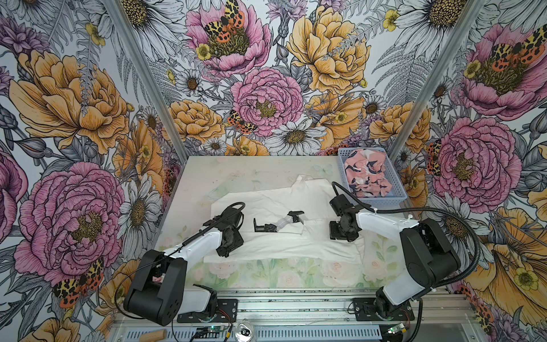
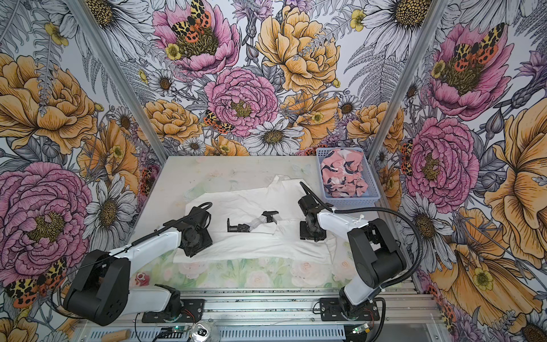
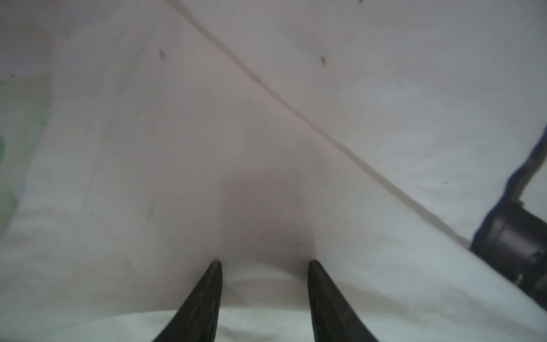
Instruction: Fold and stack the mixed laundry pile
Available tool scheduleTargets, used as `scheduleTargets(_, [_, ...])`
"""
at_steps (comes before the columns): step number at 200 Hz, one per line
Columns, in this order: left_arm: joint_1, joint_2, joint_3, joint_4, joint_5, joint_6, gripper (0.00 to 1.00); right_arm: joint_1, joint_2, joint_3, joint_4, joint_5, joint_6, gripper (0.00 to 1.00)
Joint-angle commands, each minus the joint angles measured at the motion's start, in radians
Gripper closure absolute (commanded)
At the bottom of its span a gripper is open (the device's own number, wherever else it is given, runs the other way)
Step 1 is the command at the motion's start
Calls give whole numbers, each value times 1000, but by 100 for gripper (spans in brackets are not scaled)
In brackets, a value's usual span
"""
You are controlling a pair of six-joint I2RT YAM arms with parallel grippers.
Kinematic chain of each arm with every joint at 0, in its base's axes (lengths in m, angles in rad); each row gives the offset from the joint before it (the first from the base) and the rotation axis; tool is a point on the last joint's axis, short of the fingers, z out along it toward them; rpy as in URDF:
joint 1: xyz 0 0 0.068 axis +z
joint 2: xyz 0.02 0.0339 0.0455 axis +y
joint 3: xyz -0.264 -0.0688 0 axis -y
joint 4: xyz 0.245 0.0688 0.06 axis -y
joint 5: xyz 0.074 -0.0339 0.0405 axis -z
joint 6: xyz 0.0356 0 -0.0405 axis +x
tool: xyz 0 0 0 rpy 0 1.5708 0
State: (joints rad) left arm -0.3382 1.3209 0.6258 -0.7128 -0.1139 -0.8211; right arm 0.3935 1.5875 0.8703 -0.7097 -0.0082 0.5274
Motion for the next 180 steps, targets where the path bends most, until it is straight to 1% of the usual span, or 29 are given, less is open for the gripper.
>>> scheduleTargets(1, [-32, 13, -59, -145, 121, -77, 52, 3, -17, -84, -112, -19, 42, 47])
scheduleTargets(19, [-46, -6, -69, -147, 125, -95, 52, 3, -47, -96, -112, -14, 38, 47])
scheduleTargets(36, [-47, -33, -43, -151, 120, -100, 52, 3, -72, -52, -129, -4, 24, 47])
scheduleTargets(58, [-47, -64, 79, -185, 74, -79, 52, 2, -75, 71, -171, 7, -7, 47])
scheduleTargets(72, [-38, -50, 176, -179, 29, -36, 51, 2, -45, 164, -175, 23, -35, 46])
scheduleTargets(81, [-20, -16, 233, -170, 10, 8, 50, 1, -7, 223, -171, 32, -52, 46])
scheduleTargets(92, [15, 41, 287, -137, 11, 66, 50, 1, 51, 297, -159, 37, -75, 46])
scheduleTargets(125, [113, 206, 363, 37, 33, 187, 50, -2, 210, 468, -67, 56, -122, 46])
scheduleTargets(152, [153, 313, 379, 135, 57, 222, 51, -10, 318, 547, -7, 36, -134, 47])
scheduleTargets(180, [168, 382, 363, 154, 73, 227, 51, -12, 400, 561, 30, 27, -145, 47])
